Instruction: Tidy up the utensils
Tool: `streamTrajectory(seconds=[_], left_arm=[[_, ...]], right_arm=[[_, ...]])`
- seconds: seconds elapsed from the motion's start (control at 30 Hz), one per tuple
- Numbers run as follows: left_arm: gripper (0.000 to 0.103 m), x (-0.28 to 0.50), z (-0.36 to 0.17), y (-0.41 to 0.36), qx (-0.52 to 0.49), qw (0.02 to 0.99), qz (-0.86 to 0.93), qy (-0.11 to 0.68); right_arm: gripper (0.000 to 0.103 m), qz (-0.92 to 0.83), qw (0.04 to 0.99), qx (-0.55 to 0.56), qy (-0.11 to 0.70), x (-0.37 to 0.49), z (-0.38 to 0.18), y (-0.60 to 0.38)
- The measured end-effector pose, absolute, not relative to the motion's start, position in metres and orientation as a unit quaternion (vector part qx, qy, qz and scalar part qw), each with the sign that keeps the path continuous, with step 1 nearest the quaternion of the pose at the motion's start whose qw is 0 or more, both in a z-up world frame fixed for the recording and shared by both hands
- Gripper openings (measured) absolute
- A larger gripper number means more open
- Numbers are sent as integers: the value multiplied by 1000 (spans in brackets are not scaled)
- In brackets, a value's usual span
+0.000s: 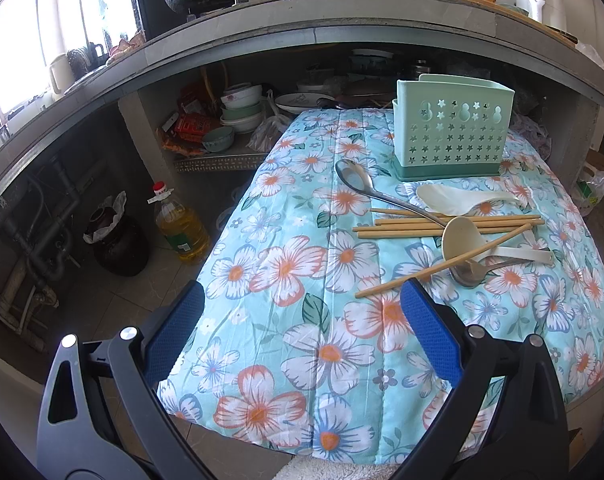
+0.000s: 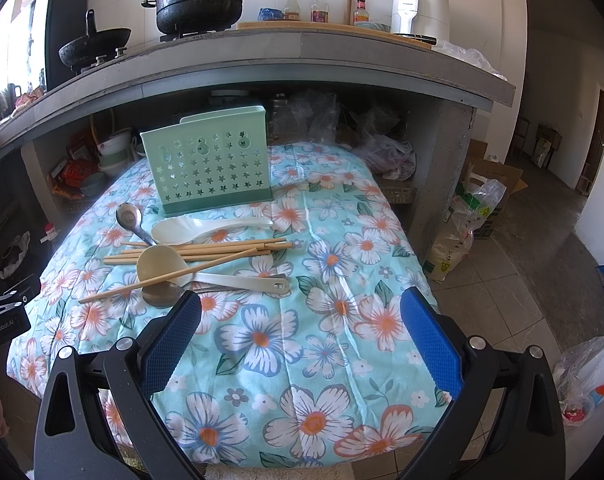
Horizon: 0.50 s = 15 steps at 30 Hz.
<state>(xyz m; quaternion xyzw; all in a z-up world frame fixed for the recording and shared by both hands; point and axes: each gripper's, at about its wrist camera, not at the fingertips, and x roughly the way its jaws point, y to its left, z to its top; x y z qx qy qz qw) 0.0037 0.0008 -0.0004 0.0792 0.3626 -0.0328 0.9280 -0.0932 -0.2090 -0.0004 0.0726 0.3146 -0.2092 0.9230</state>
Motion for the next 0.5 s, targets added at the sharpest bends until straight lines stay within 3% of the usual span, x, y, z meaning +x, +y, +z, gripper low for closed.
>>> streamTrajectory(seconds=[0.5], left_arm=[[95, 4, -1, 0, 80, 928, -33, 363]], right_arm=[[97, -210, 923, 74, 313, -93, 0, -209]])
